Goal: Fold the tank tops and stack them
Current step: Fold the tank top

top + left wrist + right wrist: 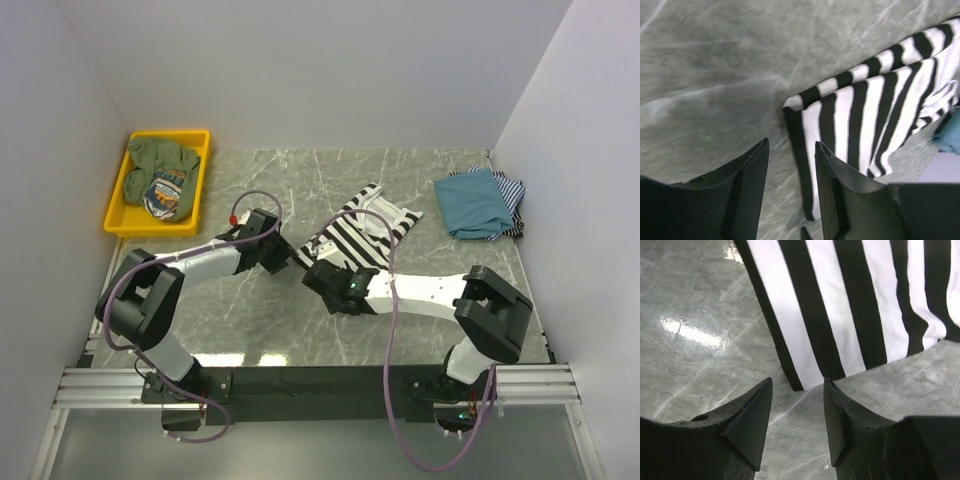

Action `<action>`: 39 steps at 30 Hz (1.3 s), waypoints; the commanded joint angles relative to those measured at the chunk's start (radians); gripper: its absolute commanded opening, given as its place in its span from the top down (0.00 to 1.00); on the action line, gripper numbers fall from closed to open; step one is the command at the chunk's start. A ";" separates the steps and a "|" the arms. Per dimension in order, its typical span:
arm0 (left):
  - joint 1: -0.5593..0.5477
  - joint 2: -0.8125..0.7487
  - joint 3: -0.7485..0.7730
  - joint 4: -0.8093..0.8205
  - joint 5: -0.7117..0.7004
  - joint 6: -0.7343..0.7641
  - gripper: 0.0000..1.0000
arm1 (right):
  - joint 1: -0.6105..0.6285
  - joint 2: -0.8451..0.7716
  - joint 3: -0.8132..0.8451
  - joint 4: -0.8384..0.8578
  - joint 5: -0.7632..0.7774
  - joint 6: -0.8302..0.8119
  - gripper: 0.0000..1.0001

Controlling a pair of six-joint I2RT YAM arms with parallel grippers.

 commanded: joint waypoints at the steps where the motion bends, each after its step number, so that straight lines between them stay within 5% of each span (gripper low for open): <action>1: 0.003 0.016 -0.001 0.140 -0.019 -0.057 0.52 | 0.019 0.026 0.053 0.011 0.053 -0.063 0.47; 16: 0.003 0.126 0.015 0.157 -0.008 -0.073 0.59 | 0.030 0.121 0.059 0.000 0.076 -0.067 0.52; 22: 0.003 0.165 0.029 0.161 -0.010 -0.068 0.69 | 0.030 0.144 0.077 -0.014 0.078 -0.069 0.63; 28: 0.004 0.169 0.045 0.157 -0.031 -0.051 0.88 | 0.030 0.146 0.086 -0.017 0.061 -0.069 0.94; 32: 0.035 0.134 0.037 0.086 -0.056 -0.035 0.99 | 0.038 0.114 0.126 -0.018 -0.012 -0.075 0.98; 39: 0.170 -0.019 -0.052 0.002 -0.065 0.021 0.99 | 0.143 0.141 0.318 -0.037 -0.200 -0.058 0.99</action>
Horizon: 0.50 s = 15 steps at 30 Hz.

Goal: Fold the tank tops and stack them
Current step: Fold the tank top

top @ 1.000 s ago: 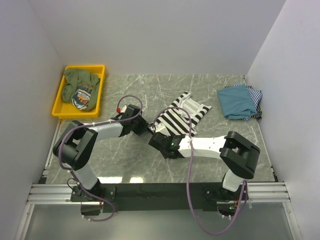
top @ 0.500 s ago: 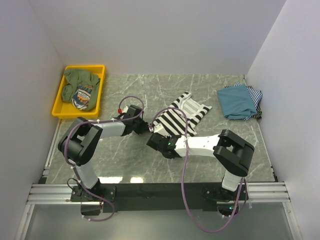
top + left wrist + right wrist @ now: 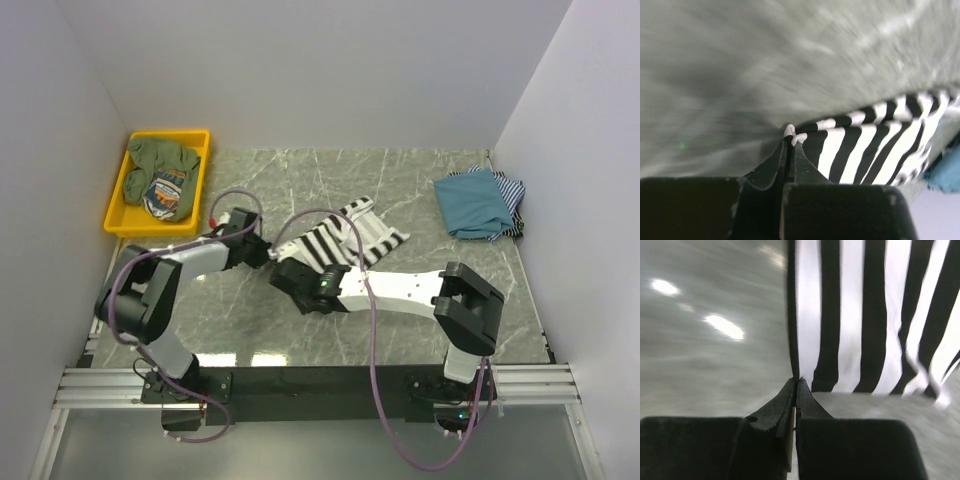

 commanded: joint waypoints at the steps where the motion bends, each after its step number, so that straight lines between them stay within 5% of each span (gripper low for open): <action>1: 0.078 -0.133 -0.045 -0.095 -0.068 0.057 0.99 | 0.072 0.015 0.161 0.013 -0.155 0.017 0.99; 8: 0.256 -0.352 -0.075 -0.250 -0.123 0.145 0.99 | 0.119 0.184 0.431 0.018 -0.357 0.051 1.00; 15: 0.287 -0.494 0.008 -0.281 -0.111 0.241 1.00 | 0.102 0.152 0.446 0.068 -0.372 0.078 1.00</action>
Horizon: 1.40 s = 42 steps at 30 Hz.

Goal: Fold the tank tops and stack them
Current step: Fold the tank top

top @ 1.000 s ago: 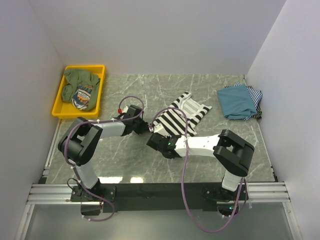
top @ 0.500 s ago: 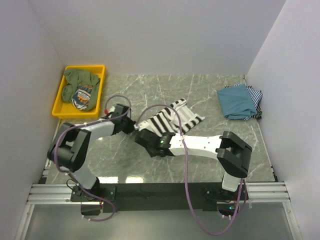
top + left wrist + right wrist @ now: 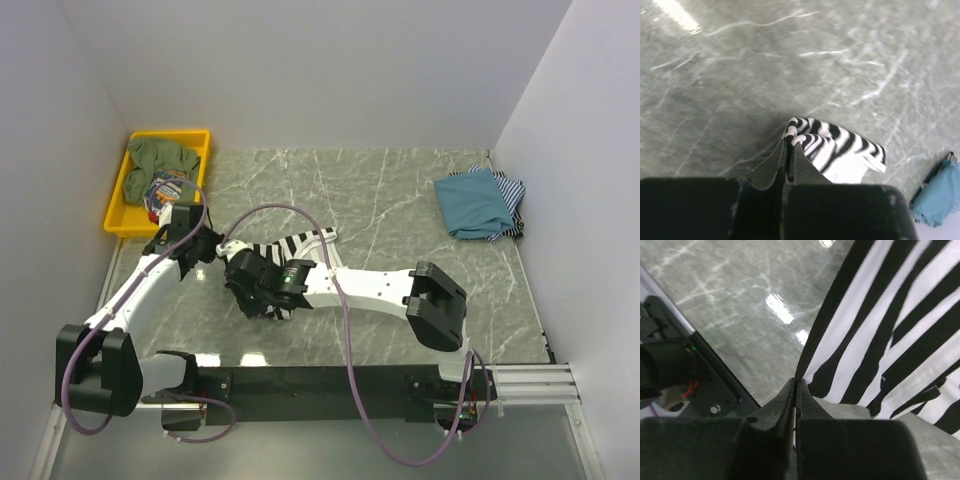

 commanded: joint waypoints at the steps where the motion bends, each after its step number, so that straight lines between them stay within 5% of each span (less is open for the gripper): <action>1: -0.001 -0.031 0.086 0.033 -0.010 0.073 0.99 | -0.010 -0.069 -0.018 0.036 -0.084 0.038 1.00; 22: -0.323 0.407 0.568 0.028 -0.030 0.053 0.99 | -0.329 -0.521 -0.526 0.280 -0.248 0.158 1.00; 42: -0.489 0.865 1.040 0.003 0.007 0.050 0.97 | -0.674 -0.713 -0.931 0.388 -0.293 0.259 1.00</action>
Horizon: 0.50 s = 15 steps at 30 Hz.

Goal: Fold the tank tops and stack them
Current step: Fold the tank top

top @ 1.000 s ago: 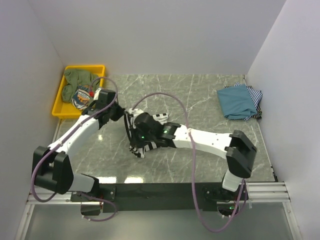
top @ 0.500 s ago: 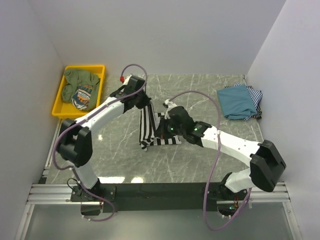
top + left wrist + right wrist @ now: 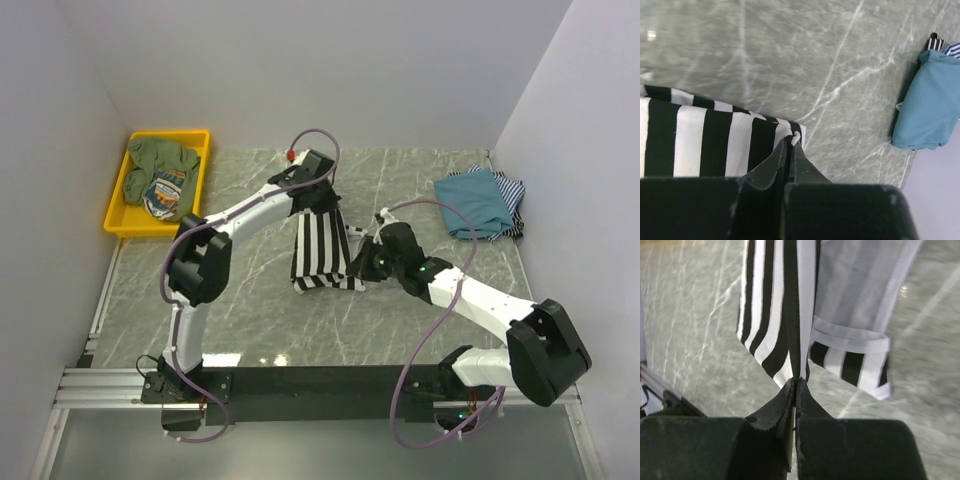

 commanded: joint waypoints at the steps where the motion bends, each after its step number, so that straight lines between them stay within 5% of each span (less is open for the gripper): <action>1: -0.012 0.038 0.097 0.068 -0.020 -0.004 0.97 | -0.038 -0.050 -0.052 0.011 -0.040 0.034 1.00; 15: -0.084 0.190 0.201 0.183 0.048 0.025 0.89 | -0.110 -0.135 -0.213 -0.011 0.086 0.141 1.00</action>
